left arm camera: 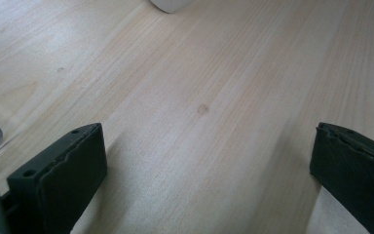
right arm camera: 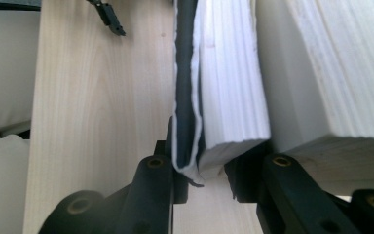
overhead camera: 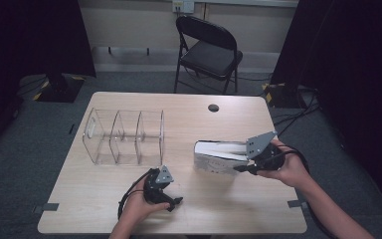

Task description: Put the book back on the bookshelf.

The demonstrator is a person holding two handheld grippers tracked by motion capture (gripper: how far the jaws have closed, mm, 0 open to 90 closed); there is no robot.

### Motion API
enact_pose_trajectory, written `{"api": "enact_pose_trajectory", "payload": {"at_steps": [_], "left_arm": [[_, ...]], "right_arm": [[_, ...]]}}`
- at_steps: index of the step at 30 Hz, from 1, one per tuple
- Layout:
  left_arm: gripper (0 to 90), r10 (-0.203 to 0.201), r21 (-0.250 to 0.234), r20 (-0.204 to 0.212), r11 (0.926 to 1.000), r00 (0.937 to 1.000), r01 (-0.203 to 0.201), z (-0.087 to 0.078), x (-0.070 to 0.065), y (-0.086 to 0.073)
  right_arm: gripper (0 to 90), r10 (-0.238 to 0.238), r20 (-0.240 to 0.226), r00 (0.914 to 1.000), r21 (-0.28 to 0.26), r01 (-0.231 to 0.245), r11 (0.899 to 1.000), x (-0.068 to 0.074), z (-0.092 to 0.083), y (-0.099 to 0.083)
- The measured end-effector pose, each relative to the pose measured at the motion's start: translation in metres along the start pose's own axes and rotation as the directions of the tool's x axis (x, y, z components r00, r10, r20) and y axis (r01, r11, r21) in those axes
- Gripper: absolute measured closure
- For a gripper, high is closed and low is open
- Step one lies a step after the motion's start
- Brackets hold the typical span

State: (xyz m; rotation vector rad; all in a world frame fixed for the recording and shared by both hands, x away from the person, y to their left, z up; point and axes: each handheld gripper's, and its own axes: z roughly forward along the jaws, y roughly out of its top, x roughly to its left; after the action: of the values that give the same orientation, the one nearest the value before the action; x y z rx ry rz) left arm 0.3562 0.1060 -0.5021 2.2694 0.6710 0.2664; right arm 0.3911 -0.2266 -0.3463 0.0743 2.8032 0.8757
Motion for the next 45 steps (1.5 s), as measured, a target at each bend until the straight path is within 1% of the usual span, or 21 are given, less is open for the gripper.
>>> {"api": "enact_pose_trajectory", "payload": {"at_steps": [2, 4, 7, 9, 11, 14, 15, 19, 23, 28, 30, 31, 35, 36, 37, 39, 45], "left_arm": [[0.0, 0.001, 0.004, -0.002, 1.0, 1.0, -0.001, 0.0, 0.0, 0.0], [0.0, -0.002, 0.003, -0.005, 1.0, 1.0, 0.002, 0.0, 0.0, 0.0], [0.0, 0.001, 0.001, -0.006, 1.0, 1.0, -0.001, 0.001, 0.0, 0.001], [0.0, 0.0, 0.0, -0.006, 1.0, 1.0, 0.0, 0.001, 0.0, 0.001], [0.0, 0.0, 0.001, -0.006, 1.0, 1.0, 0.0, 0.001, 0.0, 0.001], [0.0, 0.0, 0.001, -0.006, 1.0, 1.0, 0.0, 0.001, 0.0, 0.001], [0.0, 0.0, 0.0, -0.005, 1.0, 1.0, 0.0, 0.001, 0.0, 0.001], [0.0, -0.001, 0.005, -0.006, 1.0, 1.0, 0.001, 0.001, 0.0, 0.001], [0.0, 0.0, -0.006, -0.003, 1.0, 1.0, 0.0, 0.002, 0.001, 0.001], [0.0, -0.001, -0.008, -0.003, 1.0, 1.0, 0.001, 0.002, 0.001, 0.001], [0.0, -0.001, -0.008, -0.002, 1.0, 1.0, 0.001, 0.002, 0.001, 0.001], [0.0, -0.002, -0.008, -0.003, 1.0, 1.0, 0.002, 0.002, 0.001, 0.001], [0.0, -0.005, -0.003, -0.005, 1.0, 1.0, 0.005, 0.002, 0.0, 0.002], [0.0, -0.006, -0.003, -0.007, 1.0, 1.0, 0.006, 0.002, 0.0, 0.002], [0.0, -0.008, -0.004, -0.008, 1.0, 0.9999, 0.008, 0.002, 0.0, 0.002], [0.0, -0.008, -0.004, -0.009, 1.0, 0.9999, 0.008, 0.002, 0.001, 0.002], [0.0, -0.02, -0.003, -0.021, 0.9998, 0.9996, 0.019, 0.004, 0.0, 0.003]], "right_arm": [[74.0, 0.002, -0.015, 0.9999, -0.002, -0.002, 1.0, 0.002, -0.001, 0.0], [74.1, 0.0, -0.017, 0.9999, -0.002, 0.0, 1.0, 0.002, -0.002, 0.0], [74.1, -0.004, -0.034, 0.9994, -0.002, 0.004, 1.0, 0.003, -0.003, 0.001], [74.4, 0.005, -0.046, 0.9989, -0.003, -0.005, 1.0, 0.004, -0.003, 0.001], [74.4, 0.009, -0.052, 0.9986, 0.0, -0.009, 1.0, 0.004, -0.004, 0.001], [74.6, 0.001, -0.051, 0.9987, 0.006, -0.001, 1.0, 0.003, -0.004, 0.002], [74.7, 0.006, -0.049, 0.9988, 0.015, -0.005, 1.0, 0.003, -0.004, 0.003], [75.6, 0.017, -0.041, 0.999, 0.024, -0.016, 1.0, -0.002, -0.004, 0.004], [75.7, 0.018, -0.048, 0.9987, 0.033, -0.017, 0.999, -0.007, -0.004, 0.004], [75.7, 0.043, -0.052, 0.9977, 0.03, -0.042, 0.999, -0.012, -0.004, 0.003], [75.7, 0.046, -0.055, 0.9974, 0.034, -0.044, 0.998, -0.013, -0.004, 0.003], [75.6, 0.057, -0.057, 0.9967, 0.033, -0.055, 0.998, -0.013, -0.004, 0.003], [75.5, 0.065, -0.065, 0.9958, 0.043, -0.062, 0.997, -0.015, -0.003, 0.004], [75.5, 0.08, -0.066, 0.9946, 0.046, -0.077, 0.996, -0.017, -0.004, 0.003], [75.5, 0.079, -0.067, 0.9946, 0.045, -0.076, 0.996, -0.018, -0.004, 0.003], [75.5, 0.099, -0.069, 0.9927, 0.041, -0.097, 0.994, -0.019, -0.003, 0.002], [75.6, 0.104, -0.072, 0.992, 0.033, -0.101, 0.994, -0.023, -0.003, 0.001]]}}
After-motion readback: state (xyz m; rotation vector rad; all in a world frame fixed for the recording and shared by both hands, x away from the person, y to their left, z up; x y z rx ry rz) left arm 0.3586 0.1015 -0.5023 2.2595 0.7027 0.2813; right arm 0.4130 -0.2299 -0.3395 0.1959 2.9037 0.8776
